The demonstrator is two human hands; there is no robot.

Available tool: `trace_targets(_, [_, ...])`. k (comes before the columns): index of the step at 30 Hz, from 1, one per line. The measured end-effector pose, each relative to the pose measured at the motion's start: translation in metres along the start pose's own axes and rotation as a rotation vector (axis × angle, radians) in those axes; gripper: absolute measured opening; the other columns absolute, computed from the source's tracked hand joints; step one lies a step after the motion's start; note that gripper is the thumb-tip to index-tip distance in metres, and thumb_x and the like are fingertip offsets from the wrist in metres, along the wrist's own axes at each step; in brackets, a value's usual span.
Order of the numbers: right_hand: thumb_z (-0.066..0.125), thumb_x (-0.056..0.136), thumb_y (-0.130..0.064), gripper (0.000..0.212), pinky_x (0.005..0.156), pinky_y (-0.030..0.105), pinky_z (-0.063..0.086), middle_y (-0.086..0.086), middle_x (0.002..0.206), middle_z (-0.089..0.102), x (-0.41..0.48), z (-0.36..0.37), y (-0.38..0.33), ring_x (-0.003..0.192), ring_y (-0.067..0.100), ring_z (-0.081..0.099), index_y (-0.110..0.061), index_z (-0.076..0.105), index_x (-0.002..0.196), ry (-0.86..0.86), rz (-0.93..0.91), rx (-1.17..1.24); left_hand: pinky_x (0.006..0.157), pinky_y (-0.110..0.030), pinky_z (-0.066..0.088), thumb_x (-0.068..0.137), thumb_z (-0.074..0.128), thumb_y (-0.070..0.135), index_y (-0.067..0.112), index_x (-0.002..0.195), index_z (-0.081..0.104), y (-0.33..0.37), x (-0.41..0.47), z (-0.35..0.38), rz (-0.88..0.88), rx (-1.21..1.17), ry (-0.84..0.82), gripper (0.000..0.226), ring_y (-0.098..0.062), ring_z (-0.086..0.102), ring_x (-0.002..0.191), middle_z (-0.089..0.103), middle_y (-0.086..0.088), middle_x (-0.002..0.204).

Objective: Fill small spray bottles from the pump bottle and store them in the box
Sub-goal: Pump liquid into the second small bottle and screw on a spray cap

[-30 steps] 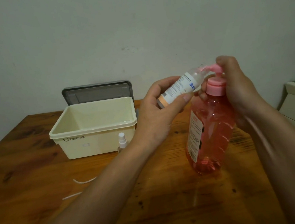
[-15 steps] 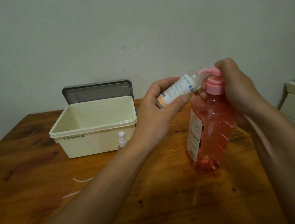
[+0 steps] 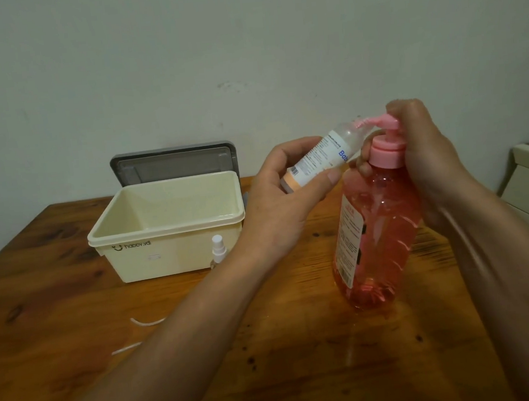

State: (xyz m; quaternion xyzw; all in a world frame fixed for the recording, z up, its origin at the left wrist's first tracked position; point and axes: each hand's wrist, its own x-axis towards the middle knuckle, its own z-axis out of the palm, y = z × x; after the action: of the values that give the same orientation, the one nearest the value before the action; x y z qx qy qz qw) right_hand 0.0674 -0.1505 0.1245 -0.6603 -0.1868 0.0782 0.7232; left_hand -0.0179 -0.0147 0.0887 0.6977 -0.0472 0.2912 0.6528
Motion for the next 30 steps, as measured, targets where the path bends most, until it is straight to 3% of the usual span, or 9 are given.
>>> trace_targets(2, [0.044, 0.089, -0.065, 0.055, 0.051, 0.026, 0.045, 0.006, 0.055, 0.058, -0.0012, -0.0012, -0.0007, 0.046, 0.020, 0.052, -0.013, 0.061, 0.082, -0.019, 0.029, 0.000, 0.070, -0.016, 0.054, 0.085, 0.071, 0.013, 0.020, 0.122, 0.058, 0.0020, 0.0003, 0.0007, 0.009, -0.011, -0.007, 0.039, -0.004, 0.062, 0.094, 0.061, 0.005, 0.112])
trace_targets(5, [0.043, 0.091, -0.059, 0.054, 0.050, 0.026, 0.044, 0.007, 0.054, 0.057, -0.0008, -0.0008, -0.0008, 0.045, 0.020, 0.051, -0.012, 0.061, 0.072, -0.019, 0.017, -0.007, 0.070, -0.016, 0.053, 0.085, 0.071, 0.012, 0.019, 0.121, 0.058, 0.0020, 0.0006, 0.0005, 0.010, -0.017, -0.002, 0.039, 0.003, 0.061, 0.088, 0.061, 0.008, 0.108])
trace_targets(9, [0.039, 0.092, -0.043, 0.050, 0.055, 0.032, 0.039, 0.009, 0.054, 0.056, 0.0011, 0.0009, 0.0007, 0.054, 0.025, 0.046, -0.014, 0.059, 0.058, -0.002, -0.025, -0.022, 0.070, -0.016, 0.053, 0.085, 0.072, 0.012, 0.018, 0.122, 0.060, -0.0013, 0.0000, -0.0007, -0.005, -0.003, 0.012, 0.040, -0.005, 0.061, 0.095, 0.062, 0.001, 0.114])
trace_targets(15, [0.044, 0.090, -0.064, 0.056, 0.048, 0.024, 0.046, 0.006, 0.054, 0.057, -0.0011, -0.0006, -0.0012, 0.044, 0.018, 0.053, -0.014, 0.062, 0.076, -0.016, 0.021, 0.006, 0.069, -0.015, 0.053, 0.085, 0.071, 0.012, 0.021, 0.119, 0.058, 0.0028, 0.0002, 0.0004, 0.007, -0.029, -0.006, 0.038, 0.001, 0.061, 0.090, 0.060, 0.006, 0.110])
trace_targets(21, [0.039, 0.093, -0.040, 0.048, 0.058, 0.033, 0.042, 0.010, 0.054, 0.057, 0.0017, 0.0016, 0.0016, 0.054, 0.024, 0.049, -0.013, 0.059, 0.058, 0.021, -0.038, -0.004, 0.070, -0.016, 0.053, 0.085, 0.072, 0.011, 0.019, 0.121, 0.059, -0.0016, -0.0011, -0.0007, -0.004, -0.023, 0.005, 0.039, -0.017, 0.064, 0.102, 0.062, -0.001, 0.116])
trace_targets(26, [0.045, 0.088, -0.064, 0.060, 0.053, 0.027, 0.044, 0.009, 0.056, 0.056, 0.0000, -0.0007, -0.0006, 0.048, 0.021, 0.052, -0.011, 0.059, 0.062, -0.026, 0.043, 0.022, 0.071, -0.017, 0.054, 0.085, 0.071, 0.013, 0.021, 0.121, 0.058, 0.0009, -0.0005, 0.0002, 0.014, -0.042, -0.009, 0.039, -0.021, 0.064, 0.102, 0.061, 0.001, 0.116])
trace_targets(30, [0.042, 0.091, -0.050, 0.055, 0.056, 0.031, 0.043, 0.010, 0.054, 0.056, 0.0025, 0.0008, 0.0001, 0.051, 0.023, 0.049, -0.013, 0.060, 0.055, 0.002, 0.013, 0.003, 0.070, -0.016, 0.053, 0.085, 0.071, 0.011, 0.019, 0.120, 0.059, -0.0001, -0.0005, -0.0004, 0.002, -0.055, -0.009, 0.038, -0.017, 0.064, 0.101, 0.062, -0.001, 0.115])
